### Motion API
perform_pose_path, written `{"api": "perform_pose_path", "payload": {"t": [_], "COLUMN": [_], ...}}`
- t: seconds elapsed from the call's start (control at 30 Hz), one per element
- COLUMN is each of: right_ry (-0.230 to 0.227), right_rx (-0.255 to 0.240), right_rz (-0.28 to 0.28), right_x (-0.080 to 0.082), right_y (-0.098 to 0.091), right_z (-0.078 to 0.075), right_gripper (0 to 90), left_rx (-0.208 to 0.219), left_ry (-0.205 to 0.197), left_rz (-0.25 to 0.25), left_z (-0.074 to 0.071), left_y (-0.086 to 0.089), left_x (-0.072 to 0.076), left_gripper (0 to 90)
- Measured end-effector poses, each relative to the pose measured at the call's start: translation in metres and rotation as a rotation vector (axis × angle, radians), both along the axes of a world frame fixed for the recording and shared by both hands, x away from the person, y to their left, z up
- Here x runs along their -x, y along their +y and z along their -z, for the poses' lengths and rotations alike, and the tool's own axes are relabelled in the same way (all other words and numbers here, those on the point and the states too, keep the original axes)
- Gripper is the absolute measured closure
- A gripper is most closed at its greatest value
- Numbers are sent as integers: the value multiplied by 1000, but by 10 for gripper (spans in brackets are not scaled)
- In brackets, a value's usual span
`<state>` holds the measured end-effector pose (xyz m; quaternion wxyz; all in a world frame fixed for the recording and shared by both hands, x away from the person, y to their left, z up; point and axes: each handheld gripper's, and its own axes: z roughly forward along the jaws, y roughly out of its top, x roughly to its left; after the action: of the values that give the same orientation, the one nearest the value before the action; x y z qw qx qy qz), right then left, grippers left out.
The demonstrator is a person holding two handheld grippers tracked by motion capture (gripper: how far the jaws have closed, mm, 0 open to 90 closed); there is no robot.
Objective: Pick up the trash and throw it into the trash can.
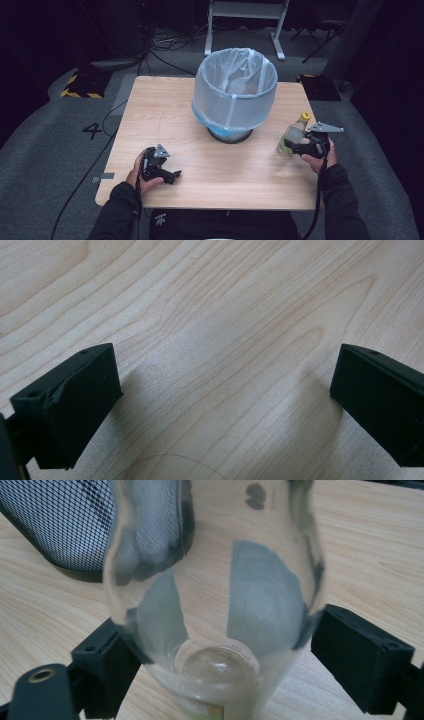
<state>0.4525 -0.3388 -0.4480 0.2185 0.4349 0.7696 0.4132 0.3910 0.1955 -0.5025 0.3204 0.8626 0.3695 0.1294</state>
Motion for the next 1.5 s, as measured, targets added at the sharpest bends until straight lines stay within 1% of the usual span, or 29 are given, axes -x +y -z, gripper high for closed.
{"api": "perform_pose_path", "payload": {"t": [0.07,0.1,0.2,0.23,0.37,0.4,0.43,0.53,0.6,0.63,0.67,0.7,0.73,0.8,0.87,1.07,1.13,1.27,1.37,1.4,1.43,1.47,1.5], "right_ry": [7,-2,-10,-14,3,-5,-5,-5,-8,-13,-22,-22,-38,-40,-39,-49,-62,-69,-96,-102,-102,-121,-121], "right_rx": [2,-7,-17,-31,-22,-27,-58,-64,-66,-65,-85,-85,-51,-41,-36,-21,-13,-15,-26,-30,-30,-32,-32], "right_rz": [6,-2,10,11,17,16,19,25,28,26,27,27,28,26,24,20,13,2,3,5,5,2,2], "right_x": [-1,-3,-4,-5,-9,-9,-10,-13,-13,-14,-14,-14,-15,-16,-17,-17,-16,-15,-12,-11,-11,-9,-9], "right_y": [3,3,4,6,10,10,11,12,12,12,16,16,16,17,17,19,21,23,25,26,26,28,28], "right_z": [1,2,3,5,9,10,10,12,12,12,12,12,13,12,12,12,12,11,4,1,1,-8,-8], "right_gripper": [158,158,164,176,183,183,181,180,195,219,260,260,267,271,273,279,279,280,280,280,280,280,280], "left_rx": [0,0,0,0,0,0,0,1,0,0,1,1,1,0,7,2,2,1,3,2,2,2,2], "left_ry": [-1,0,0,0,0,0,-1,-2,-3,-3,-3,-3,-2,-3,1,-3,-2,-3,-2,-2,-2,-2,-2], "left_rz": [-1,-1,0,-1,-1,-1,-1,-3,-2,-2,-2,-2,-4,-2,-2,-4,-4,-5,-4,-5,-5,-4,-4], "left_z": [0,0,0,0,0,0,0,0,0,0,0,0,0,0,0,0,0,0,0,0,0,0,0], "left_y": [0,0,0,0,0,0,0,0,0,0,0,0,0,0,-1,0,0,0,0,0,0,0,0], "left_x": [0,0,0,0,0,0,0,0,0,0,0,0,0,0,0,1,1,1,1,1,1,1,1], "left_gripper": [0,0,0,0,0,0,0,0,0,0,0,0,1,1,1,3,3,3,3,3,3,3,3]}}
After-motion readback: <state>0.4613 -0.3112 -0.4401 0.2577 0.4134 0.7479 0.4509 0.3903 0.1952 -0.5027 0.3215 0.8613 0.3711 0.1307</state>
